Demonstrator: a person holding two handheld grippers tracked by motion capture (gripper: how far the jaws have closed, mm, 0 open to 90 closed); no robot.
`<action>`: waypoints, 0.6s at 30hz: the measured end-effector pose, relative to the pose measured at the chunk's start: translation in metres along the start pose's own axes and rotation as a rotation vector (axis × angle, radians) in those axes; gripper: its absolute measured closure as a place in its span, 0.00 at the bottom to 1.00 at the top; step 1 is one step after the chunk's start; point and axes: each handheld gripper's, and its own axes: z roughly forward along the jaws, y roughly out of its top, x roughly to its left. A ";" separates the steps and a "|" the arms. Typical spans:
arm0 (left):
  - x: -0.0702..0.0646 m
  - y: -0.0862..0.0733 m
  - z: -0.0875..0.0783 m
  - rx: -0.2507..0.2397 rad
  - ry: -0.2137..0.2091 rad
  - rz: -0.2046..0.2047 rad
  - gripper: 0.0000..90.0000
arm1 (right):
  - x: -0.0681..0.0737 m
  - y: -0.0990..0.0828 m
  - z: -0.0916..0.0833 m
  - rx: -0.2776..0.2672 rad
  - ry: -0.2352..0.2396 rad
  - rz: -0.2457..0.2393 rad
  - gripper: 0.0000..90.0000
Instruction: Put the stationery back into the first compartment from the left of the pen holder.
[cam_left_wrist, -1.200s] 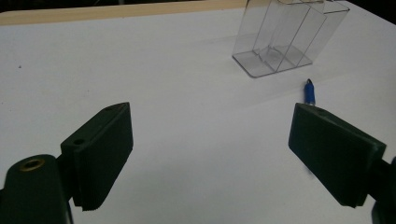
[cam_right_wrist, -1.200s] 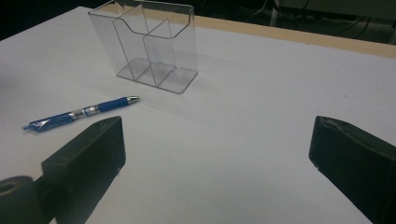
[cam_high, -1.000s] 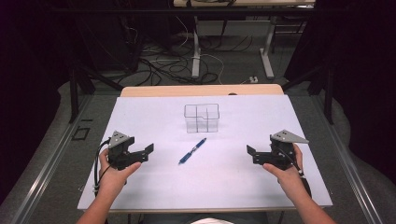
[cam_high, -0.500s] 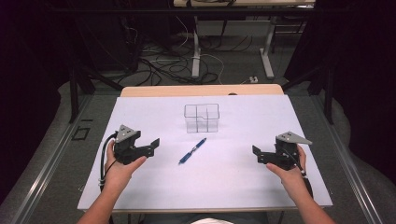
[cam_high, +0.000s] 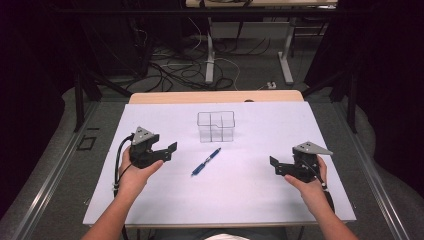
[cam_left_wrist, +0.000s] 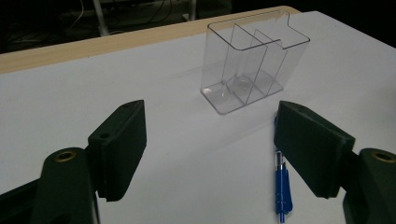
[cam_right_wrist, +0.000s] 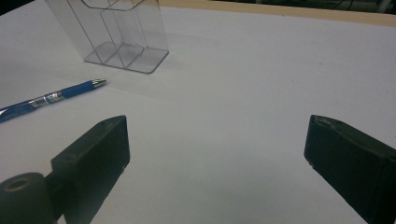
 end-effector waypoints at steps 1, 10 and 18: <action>-0.002 0.002 0.001 0.003 0.002 0.010 0.31 | -0.001 0.000 0.000 0.001 0.005 -0.004 0.08; -0.015 0.029 0.009 0.041 -0.027 0.079 0.36 | 0.000 0.000 0.000 0.001 0.010 0.012 0.11; -0.023 0.046 0.021 0.092 -0.064 0.110 0.37 | 0.002 0.000 0.000 -0.008 0.022 -0.005 0.11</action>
